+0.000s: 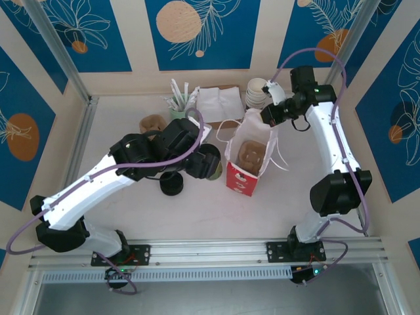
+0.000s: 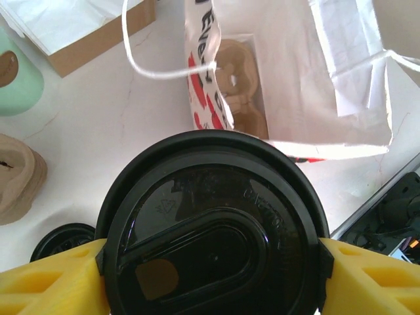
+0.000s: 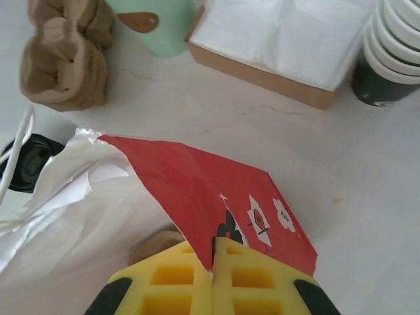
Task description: Pack the takeout coffee
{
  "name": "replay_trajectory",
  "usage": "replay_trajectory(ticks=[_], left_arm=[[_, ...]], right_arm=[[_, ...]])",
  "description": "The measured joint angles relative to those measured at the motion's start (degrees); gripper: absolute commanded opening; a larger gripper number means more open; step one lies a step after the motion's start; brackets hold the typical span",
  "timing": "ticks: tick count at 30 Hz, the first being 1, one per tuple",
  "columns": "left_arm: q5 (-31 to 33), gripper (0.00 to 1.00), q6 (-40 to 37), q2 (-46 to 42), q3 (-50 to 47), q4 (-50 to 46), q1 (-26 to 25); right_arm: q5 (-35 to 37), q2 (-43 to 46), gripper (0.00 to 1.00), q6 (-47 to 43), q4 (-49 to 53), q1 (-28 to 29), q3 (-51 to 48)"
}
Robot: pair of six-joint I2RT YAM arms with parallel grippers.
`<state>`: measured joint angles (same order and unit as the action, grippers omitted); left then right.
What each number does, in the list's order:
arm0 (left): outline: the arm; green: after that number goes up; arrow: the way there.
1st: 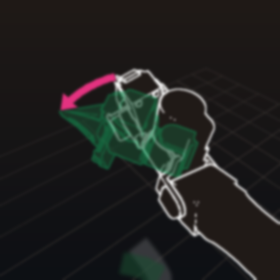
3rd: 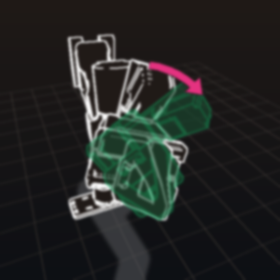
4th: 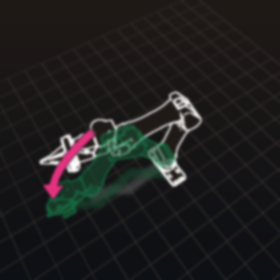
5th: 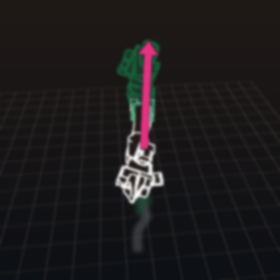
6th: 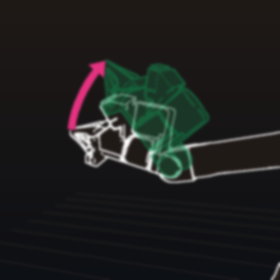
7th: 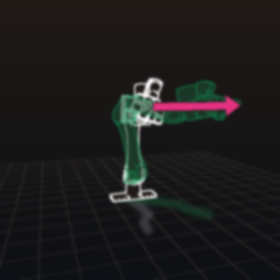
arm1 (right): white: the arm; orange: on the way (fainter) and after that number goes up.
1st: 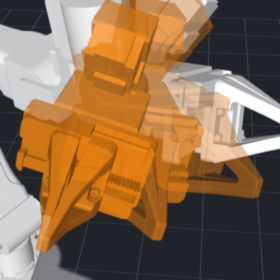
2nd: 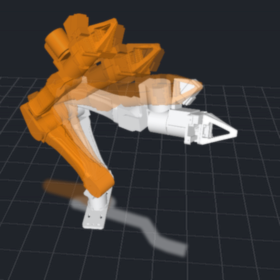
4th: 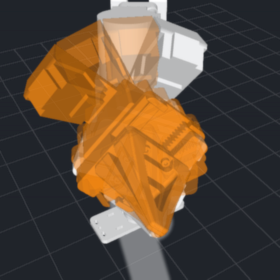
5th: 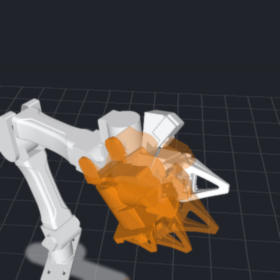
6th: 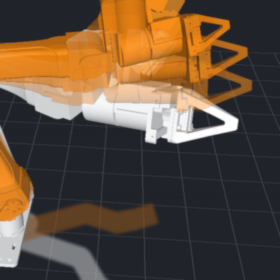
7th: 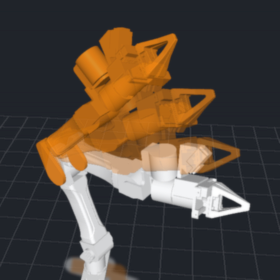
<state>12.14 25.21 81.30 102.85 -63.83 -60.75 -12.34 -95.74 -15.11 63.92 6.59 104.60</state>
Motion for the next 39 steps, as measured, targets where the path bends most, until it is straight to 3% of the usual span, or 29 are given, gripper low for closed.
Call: replay_trajectory(ticks=[9,21,39], left_arm=[[2.6,0.73,-2.1,-0.4,5.5,-3.9,0.0],[4.0,0.73,-3.9,-1.5,13.0,-5.9,0.0],[4.0,0.73,-6.3,4.1,12.0,-0.9,0.0]], right_arm=[[0.5,2.8,0.00,9.9,-3.3,7.5,-1.5],[3.9,1.6,0.00,19.7,-2.8,9.4,-0.2],[4.7,0.9,0.00,24.8,-2.9,15.2,0.5]])
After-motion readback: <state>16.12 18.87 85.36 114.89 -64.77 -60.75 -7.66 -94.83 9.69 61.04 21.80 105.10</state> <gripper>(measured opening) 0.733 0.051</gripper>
